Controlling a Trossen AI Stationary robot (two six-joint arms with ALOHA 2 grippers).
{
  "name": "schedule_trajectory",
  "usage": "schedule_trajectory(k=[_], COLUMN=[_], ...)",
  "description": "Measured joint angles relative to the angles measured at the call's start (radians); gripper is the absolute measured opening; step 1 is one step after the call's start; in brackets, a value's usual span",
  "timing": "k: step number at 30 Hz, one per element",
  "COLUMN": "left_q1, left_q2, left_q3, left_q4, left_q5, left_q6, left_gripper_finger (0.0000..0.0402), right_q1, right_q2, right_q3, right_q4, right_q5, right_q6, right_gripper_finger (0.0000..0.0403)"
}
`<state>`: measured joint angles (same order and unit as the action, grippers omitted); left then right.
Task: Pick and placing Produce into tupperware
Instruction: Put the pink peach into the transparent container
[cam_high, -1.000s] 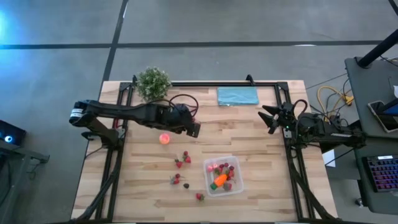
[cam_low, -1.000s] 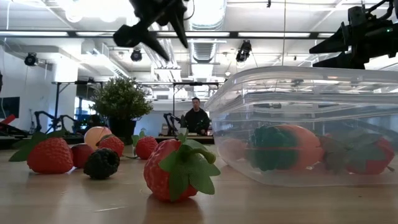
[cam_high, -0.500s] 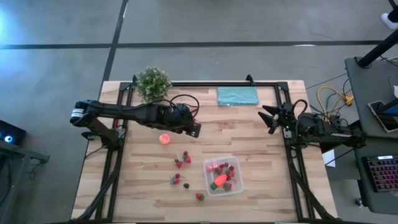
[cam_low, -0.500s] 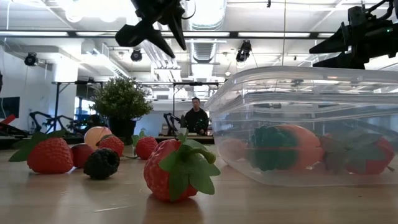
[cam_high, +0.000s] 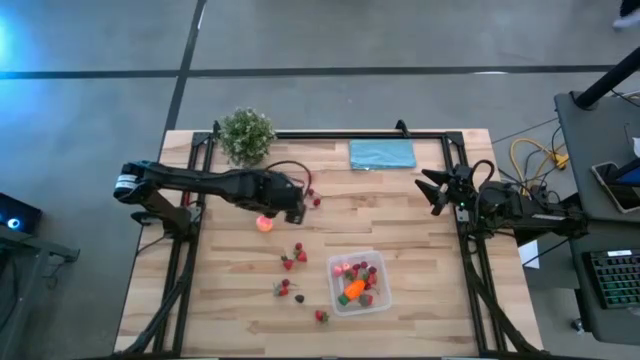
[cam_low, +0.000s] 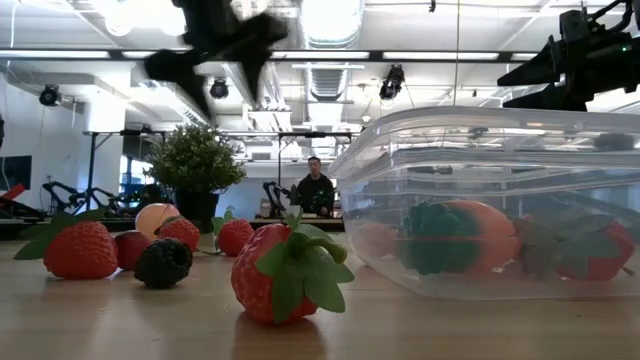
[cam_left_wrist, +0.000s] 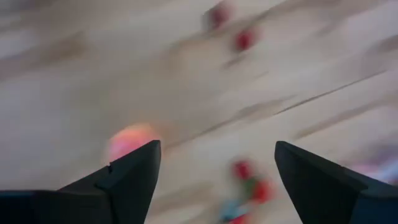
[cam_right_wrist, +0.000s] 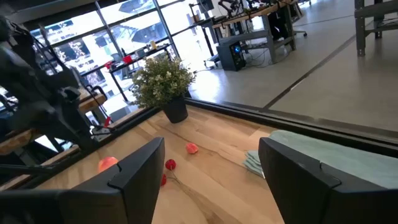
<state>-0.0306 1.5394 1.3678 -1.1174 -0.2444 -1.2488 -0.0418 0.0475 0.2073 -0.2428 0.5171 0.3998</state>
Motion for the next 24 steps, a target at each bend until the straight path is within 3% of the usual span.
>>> schedule_trajectory(k=[5, 12, 15, 24], left_q1=[0.006, 0.011, 0.013, 0.018], left_q2=[-0.021, -0.05, -0.056, -0.057], left_q3=[-0.135, -0.356, -0.398, -0.441], left_q4=[-0.039, 0.194, 0.257, 0.233], left_q5=[0.086, 0.147, 0.129, 0.094], left_q6=[-0.05, -0.156, -0.186, -0.208], left_gripper_finger=[0.0301, 0.0301, 0.0301, 0.0301], right_q1=[0.0, 0.0, 0.0, 0.0], right_q2=[0.0, 0.0, 0.0, 0.0], right_q3=[0.0, 0.0, 0.0, 0.0], right_q4=[0.0, 0.0, 0.0, 0.0], right_q5=[0.0, 0.0, 0.0, 0.0], right_q6=[0.0, 0.0, 0.0, 0.0], right_gripper_finger=[0.0249, 0.0254, 0.0255, 0.0249])
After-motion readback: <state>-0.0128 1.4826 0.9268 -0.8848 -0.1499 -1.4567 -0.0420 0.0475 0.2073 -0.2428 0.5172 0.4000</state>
